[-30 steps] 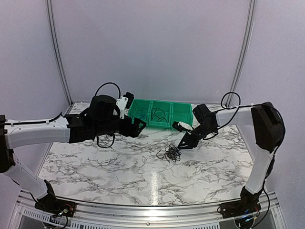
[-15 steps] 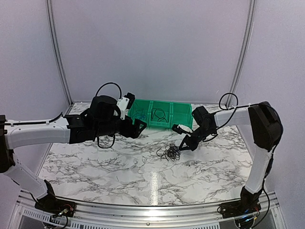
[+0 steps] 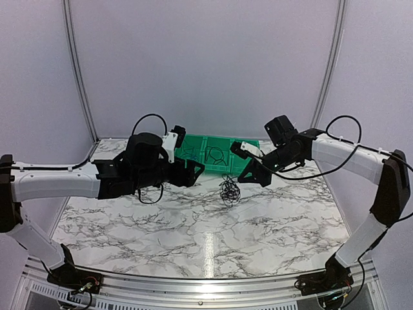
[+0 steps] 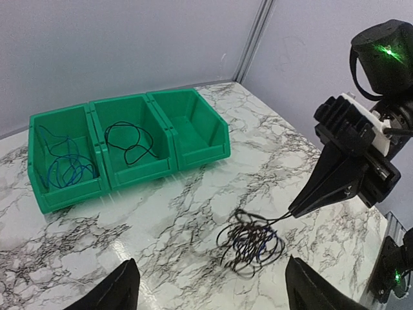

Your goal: Untangle the cables

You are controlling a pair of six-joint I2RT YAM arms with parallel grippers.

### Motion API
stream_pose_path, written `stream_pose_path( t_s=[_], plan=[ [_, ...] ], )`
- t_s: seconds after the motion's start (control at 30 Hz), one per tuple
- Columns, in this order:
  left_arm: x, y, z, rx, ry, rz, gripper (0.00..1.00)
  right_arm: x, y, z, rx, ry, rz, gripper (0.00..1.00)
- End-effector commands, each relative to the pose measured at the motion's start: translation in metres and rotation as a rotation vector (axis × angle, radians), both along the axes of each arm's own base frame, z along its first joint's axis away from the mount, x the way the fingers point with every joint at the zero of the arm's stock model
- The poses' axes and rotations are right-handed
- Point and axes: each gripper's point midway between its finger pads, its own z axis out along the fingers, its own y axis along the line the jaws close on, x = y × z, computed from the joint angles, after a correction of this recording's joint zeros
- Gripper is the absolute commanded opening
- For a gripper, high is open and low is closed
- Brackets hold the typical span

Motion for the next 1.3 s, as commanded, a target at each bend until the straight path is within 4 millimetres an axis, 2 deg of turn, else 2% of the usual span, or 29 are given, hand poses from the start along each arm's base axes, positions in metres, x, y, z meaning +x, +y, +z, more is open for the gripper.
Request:
stream_pose_path(
  t_s=[0.0, 0.07, 0.23, 0.47, 0.6, 0.87, 0.97, 1.1, 1.17, 1.27],
  plan=[
    [-0.015, -0.027, -0.003, -0.107, -0.033, -0.010, 0.80, -0.017, 0.013, 0.001, -0.011, 0.030, 0.049, 0.00],
    [-0.024, -0.039, -0.014, -0.126, -0.049, -0.005, 0.79, -0.020, 0.018, 0.000, -0.005, 0.045, 0.059, 0.00],
    [-0.031, -0.062, -0.044, -0.078, -0.076, 0.047, 0.76, -0.023, 0.026, -0.004, 0.019, 0.103, 0.079, 0.00],
    [-0.019, -0.067, -0.079, 0.004, -0.105, 0.175, 0.73, -0.028, 0.030, -0.019, 0.016, 0.156, 0.092, 0.00],
    [-0.011, -0.069, -0.083, 0.005, -0.115, 0.227, 0.72, -0.030, 0.032, -0.020, 0.023, 0.172, 0.098, 0.00],
    [0.009, -0.084, -0.093, 0.000, -0.123, 0.282, 0.71, -0.038, 0.033, -0.018, 0.033, 0.198, 0.123, 0.00],
    [0.020, -0.089, -0.105, -0.005, -0.107, 0.308, 0.71, -0.045, 0.032, -0.011, 0.051, 0.197, 0.144, 0.00],
    [0.032, -0.085, -0.122, -0.023, -0.083, 0.367, 0.69, -0.054, 0.030, 0.007, 0.076, 0.173, 0.177, 0.00],
    [0.035, -0.083, -0.129, -0.023, -0.091, 0.388, 0.68, -0.062, 0.029, 0.022, 0.099, 0.167, 0.218, 0.00],
    [0.038, -0.081, -0.144, -0.003, -0.091, 0.404, 0.65, -0.072, 0.030, 0.058, 0.149, 0.145, 0.272, 0.00]
  ],
)
